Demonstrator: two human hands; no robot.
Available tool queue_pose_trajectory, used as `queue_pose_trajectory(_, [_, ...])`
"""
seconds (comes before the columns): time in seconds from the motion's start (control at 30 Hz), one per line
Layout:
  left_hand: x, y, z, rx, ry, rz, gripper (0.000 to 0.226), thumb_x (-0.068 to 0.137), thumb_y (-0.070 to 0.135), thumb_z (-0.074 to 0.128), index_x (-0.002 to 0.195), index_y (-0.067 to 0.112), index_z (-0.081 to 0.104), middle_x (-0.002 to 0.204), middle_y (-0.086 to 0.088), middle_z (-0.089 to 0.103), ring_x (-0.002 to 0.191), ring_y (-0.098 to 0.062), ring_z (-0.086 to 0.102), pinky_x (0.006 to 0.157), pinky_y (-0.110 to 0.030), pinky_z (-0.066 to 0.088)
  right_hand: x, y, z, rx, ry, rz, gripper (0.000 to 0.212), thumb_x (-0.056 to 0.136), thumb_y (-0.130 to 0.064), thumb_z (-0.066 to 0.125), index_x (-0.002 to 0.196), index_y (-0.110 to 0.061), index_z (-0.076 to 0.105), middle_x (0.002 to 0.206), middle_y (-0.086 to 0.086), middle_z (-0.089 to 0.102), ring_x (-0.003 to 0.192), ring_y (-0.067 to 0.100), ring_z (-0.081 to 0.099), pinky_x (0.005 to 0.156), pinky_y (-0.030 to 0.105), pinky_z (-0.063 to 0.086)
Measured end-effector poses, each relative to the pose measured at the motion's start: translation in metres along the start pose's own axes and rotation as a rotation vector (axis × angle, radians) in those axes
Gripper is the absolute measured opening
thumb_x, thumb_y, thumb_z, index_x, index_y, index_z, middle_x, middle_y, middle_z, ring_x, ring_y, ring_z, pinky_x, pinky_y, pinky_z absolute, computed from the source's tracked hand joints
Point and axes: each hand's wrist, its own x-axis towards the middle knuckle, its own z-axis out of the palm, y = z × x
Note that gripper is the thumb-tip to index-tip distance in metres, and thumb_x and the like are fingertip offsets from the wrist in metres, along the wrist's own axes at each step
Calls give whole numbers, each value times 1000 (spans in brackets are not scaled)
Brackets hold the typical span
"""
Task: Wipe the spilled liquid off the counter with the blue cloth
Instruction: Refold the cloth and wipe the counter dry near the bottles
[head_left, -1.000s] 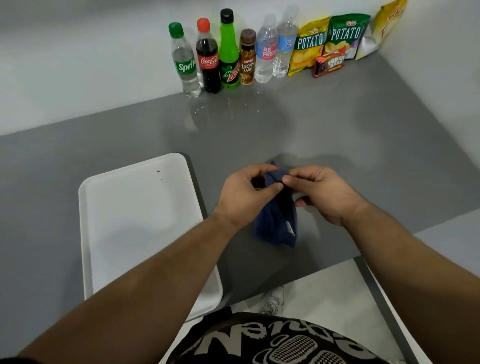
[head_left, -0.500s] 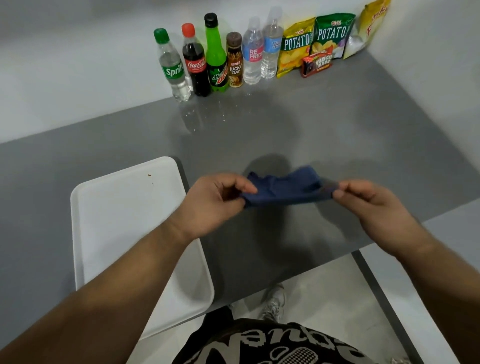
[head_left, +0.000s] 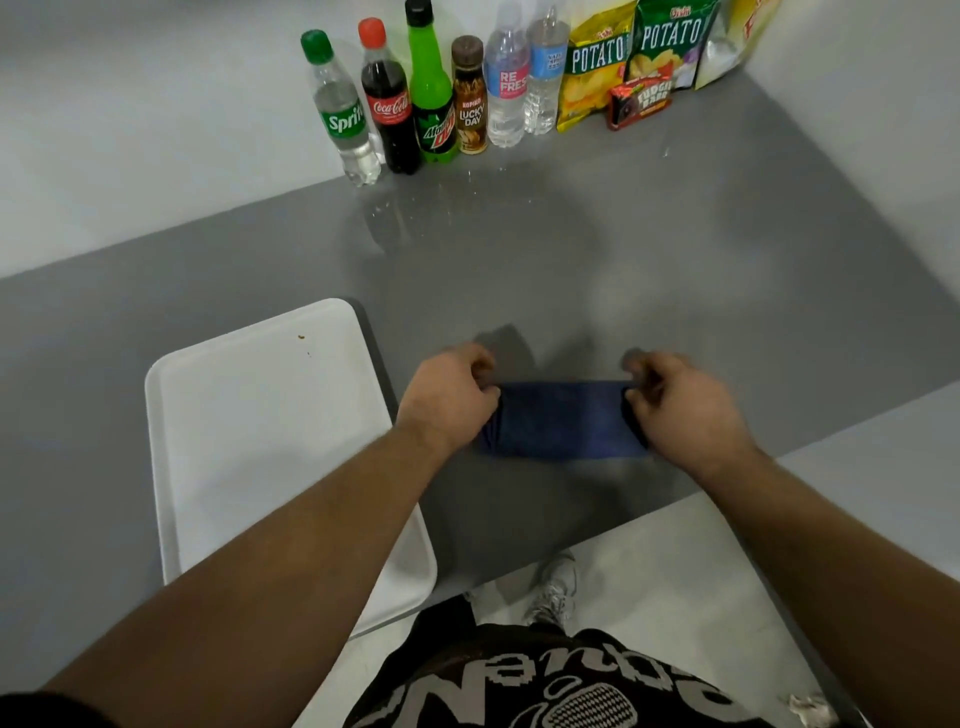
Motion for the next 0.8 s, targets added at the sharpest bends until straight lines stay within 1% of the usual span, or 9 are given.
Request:
queue_pose_trajectory(0.1, [1, -7, 6, 101, -29, -18, 34, 89, 19, 69, 122, 24, 66, 114, 3, 73, 104, -19, 67, 89, -25, 50, 10, -7, 4, -84, -66, -491, 49, 77, 4, 72, 123, -14, 71, 120, 13, 67, 110, 32, 62, 100, 37, 45])
queue_pose_trajectory(0.17, [-6, -14, 7, 77, -10, -13, 32, 89, 18, 68, 120, 25, 66, 113, 5, 73, 102, -17, 68, 87, -23, 49, 7, -14, 8, -173, -182, -625, 54, 77, 3, 74, 128, -14, 71, 122, 15, 66, 109, 35, 61, 97, 42, 50])
queue_pose_trajectory(0.27, [-19, -27, 1, -11, 82, -28, 29, 91, 16, 67, 118, 27, 68, 109, 7, 72, 97, -12, 68, 88, -22, 51, -13, -18, 15, -207, -219, -503, 52, 84, -10, 74, 134, -19, 68, 125, 14, 63, 110, 38, 59, 96, 42, 50])
queue_pose_trajectory(0.37, [-32, -47, -11, -1, 228, -36, 23, 95, 19, 68, 117, 26, 68, 111, 6, 71, 97, -12, 67, 94, -25, 54, -48, -22, 29, -218, -319, -410, 55, 92, -35, 65, 146, -27, 54, 136, 3, 54, 117, 28, 54, 96, 37, 48])
queue_pose_trajectory(0.47, [-42, -65, -21, 36, 331, -33, 19, 96, 20, 67, 115, 24, 68, 115, 3, 70, 104, -18, 65, 100, -31, 53, -79, -28, 43, -228, -222, -414, 58, 88, -48, 55, 142, -28, 53, 131, -3, 55, 111, 22, 58, 92, 34, 52])
queue_pose_trajectory(0.53, [-45, -74, -27, 101, 370, -37, 17, 97, 21, 66, 114, 23, 68, 120, 1, 69, 112, -21, 62, 105, -34, 49, -80, -35, 50, -200, -141, -462, 56, 89, -48, 56, 141, -28, 52, 144, -3, 50, 126, 21, 53, 104, 41, 48])
queue_pose_trajectory(0.6, [-45, -82, -33, 154, 393, -39, 18, 97, 22, 66, 114, 23, 68, 124, 0, 68, 117, -23, 60, 108, -39, 49, -69, -41, 58, -222, -152, -577, 59, 96, -47, 55, 151, -29, 43, 164, -1, 32, 151, 23, 30, 122, 49, 29])
queue_pose_trajectory(0.7, [-42, -92, -43, 178, 393, -36, 21, 96, 23, 66, 117, 25, 67, 129, 2, 66, 121, -23, 58, 112, -43, 50, -59, -48, 76, -366, -216, -635, 64, 103, -47, 40, 162, -32, 20, 171, -4, 10, 159, 21, -5, 128, 48, 5])
queue_pose_trajectory(0.8, [-38, -103, -53, 182, 392, -33, 25, 95, 21, 66, 119, 27, 66, 132, 6, 64, 126, -20, 55, 113, -38, 46, -67, -57, 89, -392, -235, -688, 62, 100, -43, 43, 159, -26, 32, 167, 1, 27, 157, 29, 17, 119, 49, 17])
